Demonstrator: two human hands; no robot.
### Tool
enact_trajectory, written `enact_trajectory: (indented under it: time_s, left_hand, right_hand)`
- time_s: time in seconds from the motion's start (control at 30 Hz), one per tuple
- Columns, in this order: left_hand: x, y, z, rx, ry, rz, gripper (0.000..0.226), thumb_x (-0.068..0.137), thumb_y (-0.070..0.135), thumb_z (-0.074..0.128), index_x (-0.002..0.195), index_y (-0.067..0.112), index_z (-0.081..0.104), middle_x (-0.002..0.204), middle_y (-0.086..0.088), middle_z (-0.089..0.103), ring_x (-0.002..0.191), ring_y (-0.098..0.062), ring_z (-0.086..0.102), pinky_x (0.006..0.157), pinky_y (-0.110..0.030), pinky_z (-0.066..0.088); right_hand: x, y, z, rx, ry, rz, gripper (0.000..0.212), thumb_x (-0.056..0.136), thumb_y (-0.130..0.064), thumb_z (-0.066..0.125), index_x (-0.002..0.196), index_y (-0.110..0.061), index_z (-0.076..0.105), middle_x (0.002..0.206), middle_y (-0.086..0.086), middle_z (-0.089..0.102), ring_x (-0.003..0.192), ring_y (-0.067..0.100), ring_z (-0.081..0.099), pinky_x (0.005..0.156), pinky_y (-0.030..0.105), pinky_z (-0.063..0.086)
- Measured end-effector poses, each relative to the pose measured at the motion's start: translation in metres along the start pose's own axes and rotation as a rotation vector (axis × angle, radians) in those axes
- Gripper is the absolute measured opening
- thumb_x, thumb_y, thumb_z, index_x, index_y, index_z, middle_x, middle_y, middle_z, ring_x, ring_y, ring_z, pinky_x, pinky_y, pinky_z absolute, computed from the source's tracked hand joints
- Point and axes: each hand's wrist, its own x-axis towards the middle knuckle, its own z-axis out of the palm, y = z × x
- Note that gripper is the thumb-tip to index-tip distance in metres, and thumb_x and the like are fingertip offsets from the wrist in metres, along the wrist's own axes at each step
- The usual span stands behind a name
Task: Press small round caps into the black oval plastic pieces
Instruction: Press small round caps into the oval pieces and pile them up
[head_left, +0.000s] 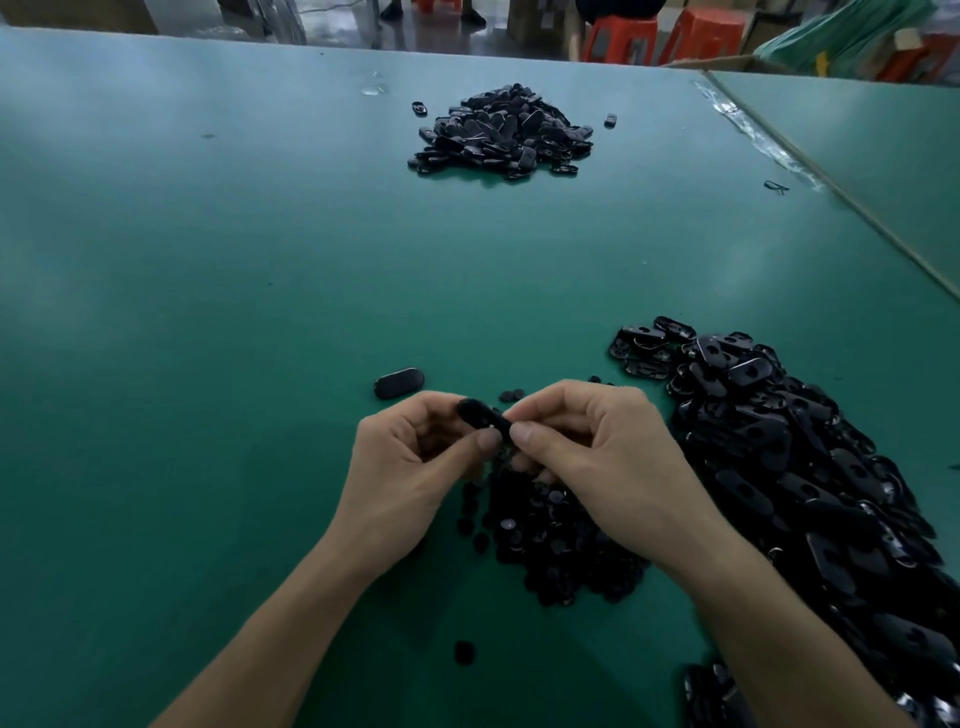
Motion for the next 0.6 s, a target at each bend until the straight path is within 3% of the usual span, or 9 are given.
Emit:
enact_trajectory:
  time_s: [0.13, 0.23, 0.33, 0.43, 0.53, 0.6]
  left_hand:
    - [0.000, 0.000, -0.002, 0.026, 0.042, 0.022, 0.008, 0.084, 0.027, 0.072, 0.089, 0.020, 0.073, 0.079, 0.001, 0.070, 0.064, -0.013, 0.067, 0.063, -0.022, 0.056]
    - [0.003, -0.002, -0.001, 0.002, 0.073, 0.015, 0.007, 0.090, 0.029, 0.066, 0.089, 0.024, 0.070, 0.085, 0.002, 0.069, 0.073, -0.014, 0.068, 0.067, -0.020, 0.056]
    - [0.005, -0.005, -0.001, -0.106, 0.063, -0.010, 0.013, 0.095, 0.025, 0.054, 0.098, 0.014, 0.061, 0.097, 0.001, 0.073, 0.090, -0.018, 0.072, 0.075, -0.027, 0.059]
    - [0.004, -0.005, -0.003, -0.162, 0.058, -0.033, 0.011, 0.097, 0.023, 0.051, 0.098, 0.012, 0.054, 0.093, -0.006, 0.074, 0.081, -0.022, 0.073, 0.071, -0.028, 0.059]
    - [0.005, -0.006, -0.003, -0.137, 0.056, -0.015, 0.009, 0.096, 0.022, 0.060, 0.102, 0.017, 0.063, 0.085, -0.003, 0.073, 0.073, -0.017, 0.071, 0.068, -0.026, 0.058]
    - [0.005, -0.006, -0.002, -0.109, 0.058, -0.007, 0.023, 0.088, 0.020, 0.066, 0.111, 0.023, 0.067, 0.080, 0.001, 0.069, 0.071, -0.013, 0.069, 0.068, -0.025, 0.058]
  right_hand:
    - [0.003, -0.002, -0.016, -0.334, 0.048, -0.073, 0.011, 0.089, -0.016, 0.074, 0.093, -0.025, 0.079, 0.076, -0.018, 0.071, 0.077, -0.007, 0.065, 0.072, 0.005, 0.046]
    - [0.001, 0.001, -0.023, -0.512, -0.028, -0.062, 0.008, 0.087, -0.020, 0.076, 0.091, -0.027, 0.077, 0.078, -0.018, 0.065, 0.079, -0.008, 0.060, 0.071, 0.009, 0.047]
    - [-0.001, 0.005, -0.022, -0.671, -0.094, -0.055, 0.005, 0.086, -0.034, 0.075, 0.089, -0.030, 0.074, 0.080, -0.017, 0.058, 0.078, -0.003, 0.056, 0.072, 0.020, 0.049]
    - [-0.003, 0.006, -0.017, -0.775, -0.142, -0.025, 0.013, 0.087, -0.043, 0.071, 0.087, -0.031, 0.068, 0.085, -0.015, 0.052, 0.084, 0.002, 0.050, 0.078, 0.028, 0.049]
    - [-0.003, 0.007, -0.014, -0.785, -0.147, -0.016, 0.013, 0.089, -0.042, 0.069, 0.085, -0.030, 0.066, 0.086, -0.014, 0.051, 0.085, 0.003, 0.050, 0.080, 0.029, 0.049]
    - [-0.002, 0.007, -0.014, -0.786, -0.149, -0.022, 0.012, 0.090, -0.038, 0.068, 0.085, -0.030, 0.063, 0.085, -0.014, 0.050, 0.083, 0.003, 0.049, 0.078, 0.028, 0.048]
